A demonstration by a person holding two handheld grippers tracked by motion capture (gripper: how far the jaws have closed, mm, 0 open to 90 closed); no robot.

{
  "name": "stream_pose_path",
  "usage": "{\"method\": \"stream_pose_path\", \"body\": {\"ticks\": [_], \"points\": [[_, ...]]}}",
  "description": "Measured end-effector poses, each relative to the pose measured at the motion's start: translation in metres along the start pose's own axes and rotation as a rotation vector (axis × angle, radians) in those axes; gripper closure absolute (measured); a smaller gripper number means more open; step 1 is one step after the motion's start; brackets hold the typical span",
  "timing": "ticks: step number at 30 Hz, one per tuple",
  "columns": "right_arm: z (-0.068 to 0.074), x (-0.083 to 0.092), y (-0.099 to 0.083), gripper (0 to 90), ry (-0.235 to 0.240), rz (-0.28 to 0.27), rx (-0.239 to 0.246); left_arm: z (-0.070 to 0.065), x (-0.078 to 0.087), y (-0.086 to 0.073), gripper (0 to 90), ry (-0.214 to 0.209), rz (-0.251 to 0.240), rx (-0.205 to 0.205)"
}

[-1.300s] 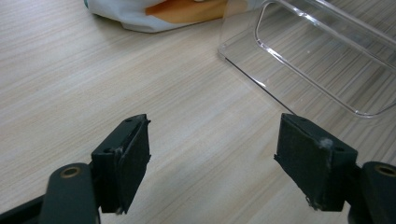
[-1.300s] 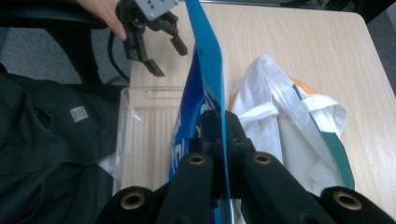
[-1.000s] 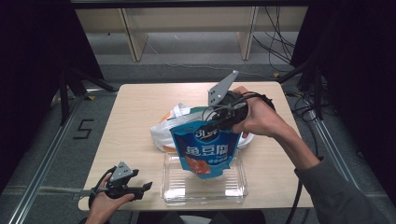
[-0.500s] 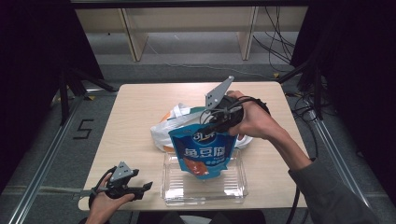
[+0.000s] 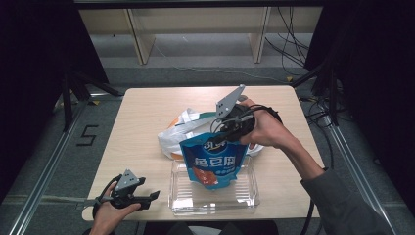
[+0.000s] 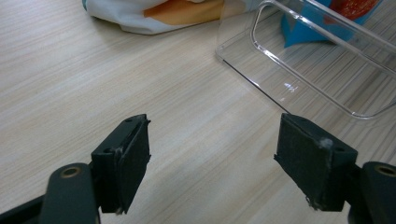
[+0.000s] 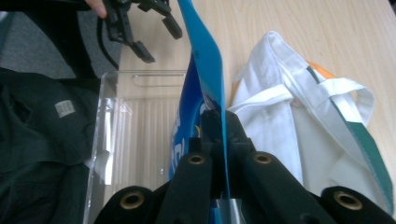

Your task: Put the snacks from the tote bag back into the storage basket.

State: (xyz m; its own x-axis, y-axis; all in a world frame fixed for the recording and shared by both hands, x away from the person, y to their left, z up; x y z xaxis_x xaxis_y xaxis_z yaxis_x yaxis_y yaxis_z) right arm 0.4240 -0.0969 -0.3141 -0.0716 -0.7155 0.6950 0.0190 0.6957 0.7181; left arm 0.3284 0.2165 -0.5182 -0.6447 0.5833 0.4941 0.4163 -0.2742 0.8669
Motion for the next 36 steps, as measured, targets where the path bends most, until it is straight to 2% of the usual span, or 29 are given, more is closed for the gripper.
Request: {"method": "stream_pose_path", "body": {"ticks": [1,2,3,4,5,6,7,8,9,11,12,13,16,17,18,19,22,23,26,27,28,29,30,31,32,33,34,35,36], "points": [[-0.003,0.0,-0.001,89.2,-0.015,-0.008,0.026,0.0,-0.001,0.0,25.1,0.005,-0.004,0.002],[-0.003,0.002,-0.001,87.1,-0.012,-0.018,0.012,0.0,-0.001,0.0,25.2,0.003,-0.003,0.005],[-0.004,0.002,-0.001,83.5,0.004,-0.039,0.031,0.001,0.0,0.0,25.1,0.0,0.009,-0.007],[-0.005,0.002,-0.001,78.4,-0.016,-0.053,0.023,-0.001,-0.001,0.0,25.2,0.006,-0.006,0.007],[-0.003,0.004,-0.001,74.9,-0.042,-0.049,-0.013,-0.002,-0.002,0.0,25.2,0.005,-0.022,0.027],[-0.002,0.005,-0.002,69.7,-0.032,-0.048,-0.005,-0.002,-0.002,0.0,25.2,0.001,-0.029,0.028],[-0.002,0.006,-0.002,65.1,-0.038,-0.056,-0.01,0.0,0.0,0.0,25.2,-0.005,0.003,-0.006],[-0.003,0.007,-0.003,58.8,-0.069,-0.069,-0.022,0.0,-0.001,0.0,25.1,0.011,-0.014,0.007],[-0.003,0.011,-0.003,53.7,-0.092,-0.086,-0.045,0.001,0.0,0.0,25.2,0.012,0.001,-0.001],[-0.001,0.018,-0.005,45.6,-0.123,-0.121,-0.078,-0.001,0.0,0.0,25.2,0.008,-0.005,0.011],[0.0,0.023,-0.006,42.0,-0.151,-0.133,-0.104,0.001,0.0,0.0,25.1,-0.003,0.007,-0.011],[-0.001,0.027,-0.008,37.8,-0.171,-0.148,-0.119,0.0,-0.001,0.0,25.1,0.003,-0.003,0.003],[0.001,0.035,-0.016,30.6,-0.222,-0.15,-0.146,-0.001,-0.001,-0.001,25.1,0.002,0.001,0.008],[0.002,0.037,-0.018,29.8,-0.212,-0.157,-0.147,-0.002,-0.002,-0.001,25.2,0.006,-0.022,0.031],[0.003,0.039,-0.02,29.6,-0.216,-0.167,-0.153,-0.001,-0.001,-0.001,25.1,0.009,-0.004,0.015],[0.003,0.041,-0.022,28.4,-0.229,-0.178,-0.155,-0.001,-0.001,-0.001,25.1,0.009,-0.003,0.021],[0.008,0.047,-0.031,27.1,-0.252,-0.2,-0.179,0.0,-0.001,0.0,25.2,0.01,-0.001,0.006],[0.008,0.047,-0.033,26.4,-0.266,-0.206,-0.172,0.0,-0.001,0.0,25.1,0.006,-0.001,0.002],[0.012,0.053,-0.044,26.4,-0.293,-0.231,-0.216,0.0,0.0,0.0,25.2,0.009,-0.005,0.002],[0.012,0.055,-0.047,26.2,-0.301,-0.242,-0.204,0.0,0.0,-0.001,25.2,0.013,-0.009,0.019],[0.013,0.056,-0.051,25.8,-0.313,-0.246,-0.206,0.001,0.0,0.0,25.1,0.008,-0.004,0.002],[0.016,0.058,-0.056,25.6,-0.322,-0.241,-0.232,0.002,0.002,0.0,25.2,-0.001,0.019,-0.015],[0.017,0.059,-0.06,25.2,-0.335,-0.246,-0.24,0.002,0.002,0.0,25.2,-0.001,0.017,-0.013],[0.017,0.061,-0.065,24.7,-0.333,-0.243,-0.222,0.0,0.0,-0.001,25.2,0.009,0.0,0.008],[0.019,0.062,-0.07,24.6,-0.355,-0.233,-0.24,0.0,0.0,-0.001,25.2,0.016,-0.004,0.02],[0.02,0.062,-0.075,24.5,-0.351,-0.235,-0.235,0.0,-0.001,-0.001,25.2,0.016,-0.001,0.018],[0.021,0.062,-0.08,24.3,-0.374,-0.241,-0.234,0.0,-0.001,-0.001,25.2,0.014,-0.007,0.023],[0.023,0.062,-0.083,24.3,-0.381,-0.243,-0.266,0.0,0.0,-0.001,25.2,0.004,0.007,0.006],[0.024,0.063,-0.09,24.3,-0.373,-0.233,-0.284,0.0,0.0,-0.001,25.2,0.004,0.004,0.009]]}}
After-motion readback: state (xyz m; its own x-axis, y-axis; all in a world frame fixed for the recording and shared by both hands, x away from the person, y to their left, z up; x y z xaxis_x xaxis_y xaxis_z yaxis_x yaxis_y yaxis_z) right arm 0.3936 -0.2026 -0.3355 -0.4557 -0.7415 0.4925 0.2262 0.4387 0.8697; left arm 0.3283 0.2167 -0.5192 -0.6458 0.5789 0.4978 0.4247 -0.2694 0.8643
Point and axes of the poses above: each handheld gripper's, and its own axes: x roughly backward along the jaws, y roughly out of its top, z roughly to its left, the point moved 3 cm from there along -x, roughly forward along the jaws, and after that the axes turned 10 degrees about -z, right-handed, at the moved point
